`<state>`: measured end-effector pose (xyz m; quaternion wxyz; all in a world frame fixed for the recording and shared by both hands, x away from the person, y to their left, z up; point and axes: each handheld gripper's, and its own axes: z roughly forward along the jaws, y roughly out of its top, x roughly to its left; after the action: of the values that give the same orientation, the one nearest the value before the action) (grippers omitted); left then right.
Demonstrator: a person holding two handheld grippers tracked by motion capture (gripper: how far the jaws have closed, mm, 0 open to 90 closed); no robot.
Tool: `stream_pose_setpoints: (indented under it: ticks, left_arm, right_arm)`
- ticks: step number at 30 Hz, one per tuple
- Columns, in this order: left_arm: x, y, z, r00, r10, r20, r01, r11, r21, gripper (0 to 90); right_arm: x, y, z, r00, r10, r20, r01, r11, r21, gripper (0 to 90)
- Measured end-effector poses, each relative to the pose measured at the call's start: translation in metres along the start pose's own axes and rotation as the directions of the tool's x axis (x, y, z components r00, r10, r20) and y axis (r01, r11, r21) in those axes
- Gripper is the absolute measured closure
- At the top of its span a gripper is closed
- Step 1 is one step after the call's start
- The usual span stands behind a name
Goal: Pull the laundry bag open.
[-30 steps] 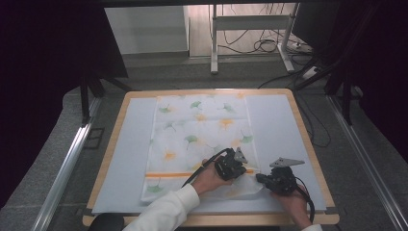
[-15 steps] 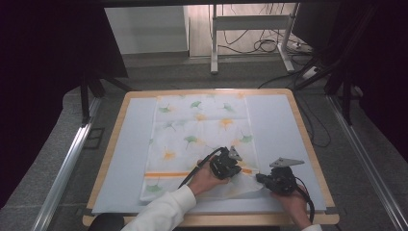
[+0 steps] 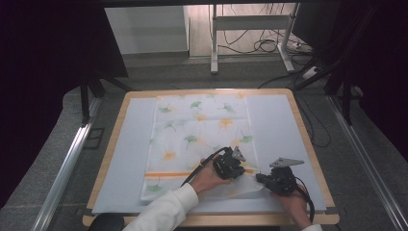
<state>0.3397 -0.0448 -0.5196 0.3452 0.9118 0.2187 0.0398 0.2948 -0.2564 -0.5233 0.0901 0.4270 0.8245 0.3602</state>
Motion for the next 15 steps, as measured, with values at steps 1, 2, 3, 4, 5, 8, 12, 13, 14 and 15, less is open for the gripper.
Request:
stream_pose_setpoints:
  ticks: [1,2,3,4,5,8,12,13,14,15]
  left_arm:
    - [0.0007,0.0023,0.0005,1.0,-0.003,0.001,0.003,1.0,0.002,83.1]
    - [0.0007,0.0023,0.0005,1.0,-0.003,0.001,0.003,1.0,0.002,83.1]
    - [0.0014,0.0042,0.0014,1.0,-0.01,0.0,0.01,1.0,-0.002,83.4]
    - [0.0018,0.005,0.0018,0.9999,-0.013,-0.003,0.013,0.9999,-0.001,84.7]
    - [0.0021,0.0053,0.0024,0.9998,-0.017,-0.014,0.016,0.9999,-0.005,86.4]
    - [0.0035,0.0058,0.0035,0.9993,-0.032,-0.021,0.032,0.9994,-0.011,89.7]
    - [0.0028,0.0059,0.0036,0.9989,-0.035,-0.032,0.035,0.9993,-0.01,90.0]
    - [0.0025,0.006,0.0034,0.9988,-0.035,-0.034,0.035,0.9994,-0.008,90.0]
    - [0.0025,0.006,0.0034,0.9988,-0.035,-0.034,0.035,0.9994,-0.008,90.0]
    - [0.0024,0.0061,0.0034,0.9986,-0.037,-0.037,0.037,0.9993,-0.007,90.0]
  right_arm:
    - [0.0001,0.0,0.0,1.0,0.0,0.0,0.0,1.0,0.0,89.9]
    - [0.0001,0.0,0.0,1.0,0.0,0.0,0.0,1.0,0.0,89.9]
    - [0.0004,0.0,0.0002,1.0,-0.001,0.003,0.001,1.0,-0.001,89.9]
    - [0.0004,0.0001,0.0002,1.0,-0.001,0.003,0.001,1.0,-0.001,89.9]
    - [0.0002,0.0001,0.0001,1.0,-0.005,0.002,0.005,1.0,0.0,89.9]
    - [0.0003,0.0001,0.0001,1.0,-0.007,0.002,0.007,1.0,0.0,89.9]
    - [0.0003,0.0,0.0002,1.0,-0.006,0.002,0.006,1.0,-0.001,89.9]
    - [0.0002,0.0,0.0001,1.0,-0.008,0.001,0.008,1.0,0.0,89.9]
    - [0.0002,0.0,0.0001,1.0,-0.008,0.001,0.008,1.0,0.0,89.9]
    - [0.0002,0.0001,0.0001,1.0,-0.007,0.0,0.007,1.0,0.0,89.9]
